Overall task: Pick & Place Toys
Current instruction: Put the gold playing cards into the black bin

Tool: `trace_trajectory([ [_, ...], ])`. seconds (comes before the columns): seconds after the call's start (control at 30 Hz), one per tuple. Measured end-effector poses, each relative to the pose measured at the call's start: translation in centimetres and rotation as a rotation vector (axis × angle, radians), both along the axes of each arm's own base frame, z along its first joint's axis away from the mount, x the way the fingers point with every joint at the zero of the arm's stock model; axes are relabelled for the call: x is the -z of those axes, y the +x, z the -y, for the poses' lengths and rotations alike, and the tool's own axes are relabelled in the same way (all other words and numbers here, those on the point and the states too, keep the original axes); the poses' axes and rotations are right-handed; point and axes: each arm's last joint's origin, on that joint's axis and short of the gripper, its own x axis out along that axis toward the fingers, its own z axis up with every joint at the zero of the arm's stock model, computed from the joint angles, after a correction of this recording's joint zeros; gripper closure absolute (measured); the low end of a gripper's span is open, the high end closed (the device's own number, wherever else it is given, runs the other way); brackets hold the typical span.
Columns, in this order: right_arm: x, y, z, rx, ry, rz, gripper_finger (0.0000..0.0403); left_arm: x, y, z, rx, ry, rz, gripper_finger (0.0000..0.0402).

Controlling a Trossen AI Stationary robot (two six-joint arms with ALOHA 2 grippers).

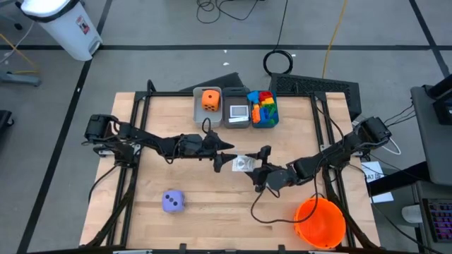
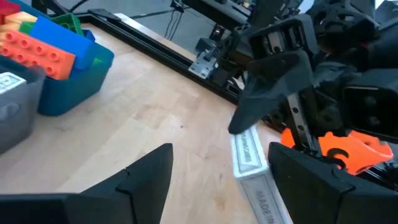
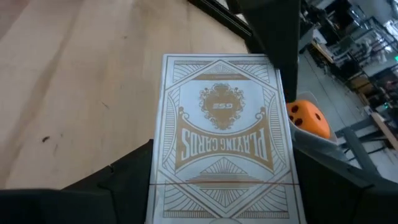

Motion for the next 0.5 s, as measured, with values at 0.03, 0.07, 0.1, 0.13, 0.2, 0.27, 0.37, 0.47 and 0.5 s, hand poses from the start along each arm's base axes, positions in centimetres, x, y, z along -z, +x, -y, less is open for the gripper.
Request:
trace_trajectory([
  [0.03, 0.0, 0.0, -0.1, -0.006, -0.007, -0.001, 0.0099, 0.0, 0.0, 0.0, 0.0, -0.001, 0.001, 0.0128],
  [0.07, 0.0, 0.0, -0.2, -0.012, -0.015, -0.002, 0.01, 0.0, 0.0, 0.0, 0.002, -0.002, 0.001, 0.0128],
  [0.1, -0.1, 0.0, -0.2, -0.009, -0.026, 0.002, 0.0101, 0.0, 0.0, 0.1, 0.005, -0.004, 0.001, 0.0128],
  [0.13, -0.2, 0.0, -0.2, 0.002, -0.04, 0.014, 0.0101, 0.0, 0.0, 0.1, 0.01, -0.005, 0.001, 0.0128],
  [0.2, -0.5, 0.1, -0.2, 0.016, -0.075, 0.032, 0.0101, -0.1, 0.0, 0.1, 0.026, -0.011, 0.005, 0.0128],
  [0.27, -0.7, 0.2, -0.1, 0.01, -0.09, 0.042, 0.0099, -0.3, 0.2, 0.3, 0.073, -0.02, 0.014, 0.0128],
  [0.37, -1.2, 0.6, 0.2, 0.009, -0.1, 0.081, 0.0098, -0.8, 0.4, 0.6, 0.13, -0.036, 0.028, 0.0128],
  [0.47, -1.4, 0.8, 0.5, 0.012, -0.123, 0.09, 0.0101, -0.9, 0.5, 0.8, 0.123, -0.052, 0.028, 0.0128],
  [0.5, -1.4, 0.8, 0.5, 0.012, -0.125, 0.091, 0.0101, -0.9, 0.5, 0.8, 0.118, -0.051, 0.028, 0.0129],
])
